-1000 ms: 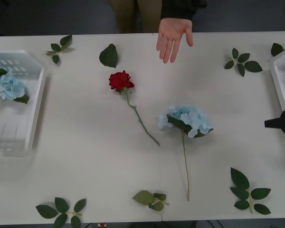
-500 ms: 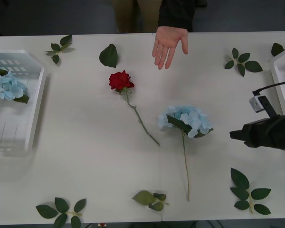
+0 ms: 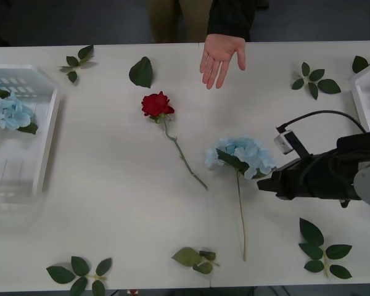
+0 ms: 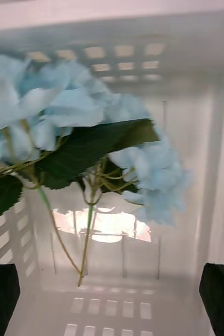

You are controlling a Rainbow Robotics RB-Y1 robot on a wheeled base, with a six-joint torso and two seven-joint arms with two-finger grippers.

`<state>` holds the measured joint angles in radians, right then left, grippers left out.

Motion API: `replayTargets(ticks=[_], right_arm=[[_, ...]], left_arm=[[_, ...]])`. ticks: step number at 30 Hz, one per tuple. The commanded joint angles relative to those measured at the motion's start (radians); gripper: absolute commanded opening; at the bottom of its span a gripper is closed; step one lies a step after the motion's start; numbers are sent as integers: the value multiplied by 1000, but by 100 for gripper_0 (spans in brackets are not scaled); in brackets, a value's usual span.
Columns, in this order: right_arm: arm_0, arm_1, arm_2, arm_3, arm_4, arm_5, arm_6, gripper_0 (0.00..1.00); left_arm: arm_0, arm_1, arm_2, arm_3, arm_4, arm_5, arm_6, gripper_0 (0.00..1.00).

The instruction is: Place the red flowers into the right box and the blue flowers into the left box. If a person shows an open palm, hand one flower to the person first, then continue sorting.

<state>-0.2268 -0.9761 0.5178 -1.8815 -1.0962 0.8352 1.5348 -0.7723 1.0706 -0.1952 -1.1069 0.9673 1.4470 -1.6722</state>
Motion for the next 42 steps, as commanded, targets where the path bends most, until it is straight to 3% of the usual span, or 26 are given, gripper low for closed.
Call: replayTargets(ticks=[1, 12, 23, 25, 32, 36, 42], right_arm=[[-20, 79, 70, -33, 114, -36, -209, 76], [-25, 143, 166, -31, 342, -34, -479, 76], [-68, 223, 209, -31, 565, 36, -641, 72], [-71, 234, 209, -30, 579, 47, -644, 68], [-94, 269, 225, 15, 612, 51, -647, 19], [-109, 295, 238, 61, 647, 35, -647, 2], [-112, 309, 238, 85, 670, 24, -642, 0]], left_arm=[[13, -17, 20, -70, 62, 7, -83, 100], [15, -21, 20, -106, 94, -2, -271, 100], [15, -21, 20, -102, 82, -4, -271, 100], [15, -21, 20, -102, 82, -7, -271, 100], [15, -21, 20, -102, 82, -14, -270, 100], [13, -21, 20, -102, 82, -14, -268, 100], [15, -21, 19, -102, 84, -14, -268, 100]])
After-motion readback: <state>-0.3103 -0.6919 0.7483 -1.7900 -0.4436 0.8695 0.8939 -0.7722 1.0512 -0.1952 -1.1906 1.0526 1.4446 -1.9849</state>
